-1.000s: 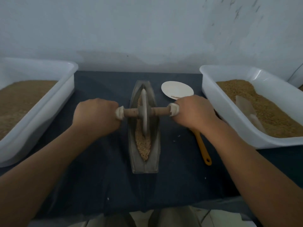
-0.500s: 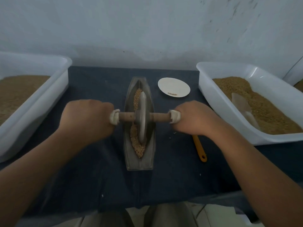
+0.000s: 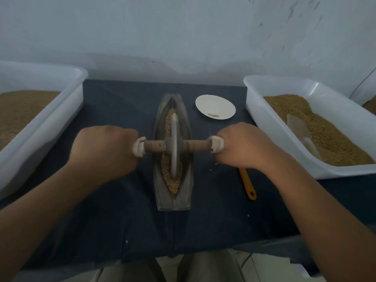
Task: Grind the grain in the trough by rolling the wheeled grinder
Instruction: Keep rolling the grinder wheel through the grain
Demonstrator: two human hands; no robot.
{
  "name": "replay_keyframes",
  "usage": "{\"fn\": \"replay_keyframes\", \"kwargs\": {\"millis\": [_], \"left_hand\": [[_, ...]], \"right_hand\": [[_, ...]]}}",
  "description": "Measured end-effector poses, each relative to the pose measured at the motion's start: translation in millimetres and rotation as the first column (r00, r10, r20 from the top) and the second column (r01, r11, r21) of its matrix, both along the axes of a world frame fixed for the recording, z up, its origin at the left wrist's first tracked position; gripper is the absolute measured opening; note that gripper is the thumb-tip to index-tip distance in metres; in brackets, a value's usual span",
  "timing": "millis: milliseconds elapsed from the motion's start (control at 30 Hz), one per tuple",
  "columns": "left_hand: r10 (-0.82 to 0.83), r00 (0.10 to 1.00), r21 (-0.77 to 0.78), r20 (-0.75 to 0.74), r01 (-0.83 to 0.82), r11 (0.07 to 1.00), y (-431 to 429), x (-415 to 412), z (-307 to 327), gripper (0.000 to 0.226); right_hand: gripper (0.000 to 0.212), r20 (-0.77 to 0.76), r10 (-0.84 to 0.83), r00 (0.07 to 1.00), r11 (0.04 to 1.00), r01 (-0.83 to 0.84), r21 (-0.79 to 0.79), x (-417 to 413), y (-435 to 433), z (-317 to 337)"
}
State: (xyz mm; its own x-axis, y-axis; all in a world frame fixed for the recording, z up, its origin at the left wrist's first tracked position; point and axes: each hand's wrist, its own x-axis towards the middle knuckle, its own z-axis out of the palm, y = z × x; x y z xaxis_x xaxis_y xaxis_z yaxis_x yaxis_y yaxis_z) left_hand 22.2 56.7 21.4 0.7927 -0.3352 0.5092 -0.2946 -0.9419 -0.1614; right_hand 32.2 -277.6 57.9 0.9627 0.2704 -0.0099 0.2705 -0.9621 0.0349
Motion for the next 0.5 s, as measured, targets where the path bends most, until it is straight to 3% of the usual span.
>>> {"fn": "replay_keyframes", "kwargs": {"millis": [100, 233, 333, 400, 500], "left_hand": [[0.035, 0.999, 0.014, 0.025, -0.036, 0.999, -2, 9, -2, 0.042], [0.155, 0.984, 0.020, -0.082, -0.154, 0.988, -19, 67, 7, 0.036], [0.183, 0.975, 0.013, -0.128, -0.183, 0.983, -26, 87, 15, 0.031], [0.185, 0.974, 0.013, -0.132, -0.185, 0.983, -22, 78, 14, 0.033], [0.118, 0.989, 0.024, -0.084, -0.117, 0.993, -10, 35, 3, 0.041]], "right_hand": [[0.026, -0.020, -0.030, 0.999, 1.000, 0.030, 0.001, 11, 3, -3], [0.033, 0.215, -0.128, 0.968, 0.990, 0.111, 0.087, 55, 15, -11], [0.038, 0.370, -0.066, 0.927, 0.994, 0.027, 0.109, 68, 21, -8], [0.037, 0.328, -0.046, 0.944, 0.995, 0.014, 0.099, 63, 19, -3], [0.027, 0.113, -0.030, 0.993, 1.000, 0.030, 0.001, 34, 9, 0]]}}
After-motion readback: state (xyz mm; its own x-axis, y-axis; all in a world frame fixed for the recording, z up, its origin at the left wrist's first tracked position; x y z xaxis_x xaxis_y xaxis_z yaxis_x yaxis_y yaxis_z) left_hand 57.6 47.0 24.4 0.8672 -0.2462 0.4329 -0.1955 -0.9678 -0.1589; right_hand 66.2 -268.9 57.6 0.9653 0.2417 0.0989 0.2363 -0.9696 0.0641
